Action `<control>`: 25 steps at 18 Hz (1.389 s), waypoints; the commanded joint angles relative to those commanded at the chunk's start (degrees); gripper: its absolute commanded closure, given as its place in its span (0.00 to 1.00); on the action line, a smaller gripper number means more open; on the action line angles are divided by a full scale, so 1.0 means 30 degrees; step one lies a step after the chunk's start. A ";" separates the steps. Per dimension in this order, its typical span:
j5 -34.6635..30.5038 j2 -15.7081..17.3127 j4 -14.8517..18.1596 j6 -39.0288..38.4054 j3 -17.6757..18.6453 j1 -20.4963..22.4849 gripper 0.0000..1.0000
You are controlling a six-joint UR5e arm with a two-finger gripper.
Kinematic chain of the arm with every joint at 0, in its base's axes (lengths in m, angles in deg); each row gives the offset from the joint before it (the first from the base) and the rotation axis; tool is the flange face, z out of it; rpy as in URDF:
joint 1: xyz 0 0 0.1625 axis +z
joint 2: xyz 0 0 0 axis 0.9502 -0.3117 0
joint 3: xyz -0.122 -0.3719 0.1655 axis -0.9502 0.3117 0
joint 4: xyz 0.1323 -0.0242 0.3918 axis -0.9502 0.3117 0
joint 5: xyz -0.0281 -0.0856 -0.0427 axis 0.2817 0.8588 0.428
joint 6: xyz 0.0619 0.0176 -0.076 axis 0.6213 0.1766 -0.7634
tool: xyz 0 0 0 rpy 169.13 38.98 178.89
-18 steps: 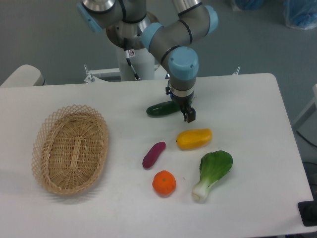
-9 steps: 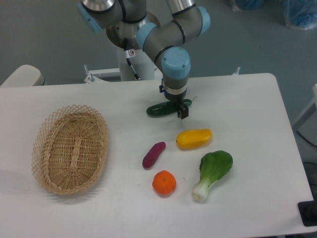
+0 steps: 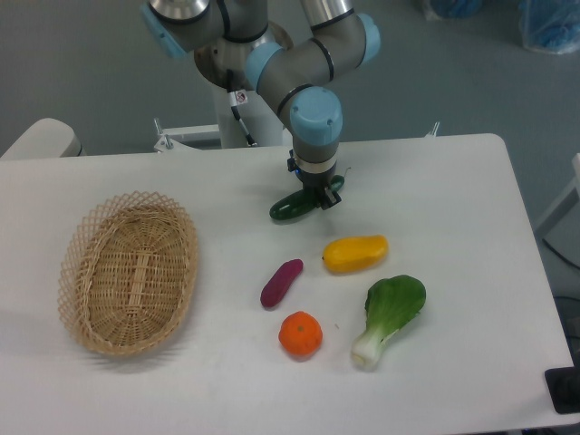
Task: Pick up the cucumber from the table
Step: 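Close the gripper on the green cucumber, then lift the cucumber and carry it toward the bok choy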
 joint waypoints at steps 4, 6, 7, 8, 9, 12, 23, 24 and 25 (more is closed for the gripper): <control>-0.0059 0.0175 0.0410 0.0117 -0.0965 0.0000 0.85; -0.0088 0.0235 0.1255 0.0117 -0.1841 -0.0029 0.85; -0.0059 0.0235 0.1898 0.0117 -0.2572 -0.0029 0.85; -0.0059 0.0206 0.2688 0.0117 -0.3449 -0.0029 0.85; -0.0059 0.0002 0.3537 0.0117 -0.4386 -0.0058 0.85; -0.0030 -0.0934 0.4686 0.0088 -0.6995 -0.0058 0.85; 0.0292 -0.6293 0.5591 -0.1465 -1.5400 -0.0731 0.94; 0.0438 -0.6705 0.5886 -0.1465 -1.6107 -0.0761 0.93; 0.0758 -0.7144 0.6034 -0.1465 -1.6752 -0.0790 0.93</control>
